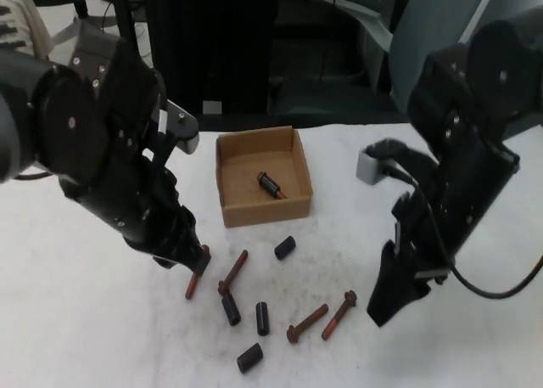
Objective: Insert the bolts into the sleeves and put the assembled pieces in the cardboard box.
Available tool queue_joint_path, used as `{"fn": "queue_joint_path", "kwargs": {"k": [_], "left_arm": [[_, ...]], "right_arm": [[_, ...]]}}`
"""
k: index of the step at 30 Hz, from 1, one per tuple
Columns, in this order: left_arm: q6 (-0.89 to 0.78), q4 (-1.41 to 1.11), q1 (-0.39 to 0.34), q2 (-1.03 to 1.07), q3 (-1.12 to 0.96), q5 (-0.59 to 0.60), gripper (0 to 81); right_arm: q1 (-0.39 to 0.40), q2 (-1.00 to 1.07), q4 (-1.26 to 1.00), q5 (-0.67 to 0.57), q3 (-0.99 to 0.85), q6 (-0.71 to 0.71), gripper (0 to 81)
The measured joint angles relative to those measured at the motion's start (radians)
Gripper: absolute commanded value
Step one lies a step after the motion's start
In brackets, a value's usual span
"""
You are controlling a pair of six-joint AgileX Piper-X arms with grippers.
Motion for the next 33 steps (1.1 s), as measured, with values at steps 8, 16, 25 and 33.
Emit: {"fn": "queue_joint_path", "kwargs": {"k": [8,16,25,33], "left_arm": [[0.0,0.005,0.0,0.155,-0.068,-0.01,35.9],[0.0,-0.011,0.0,0.217,-0.09,-0.009,35.9],[-0.149,-0.066,0.0,0.233,-0.093,-0.133,35.9],[-0.127,0.0,0.0,0.295,-0.149,-0.139,35.9]], "right_arm": [[0.0,-0.047,0.02,-0.041,0.015,0.007,36.3],[0.0,-0.121,-0.055,-0.041,0.015,0.042,36.3],[0.0,-0.144,-0.078,-0.041,0.015,0.06,36.3],[0.0,-0.153,-0.078,-0.041,0.015,0.06,36.3]]}}
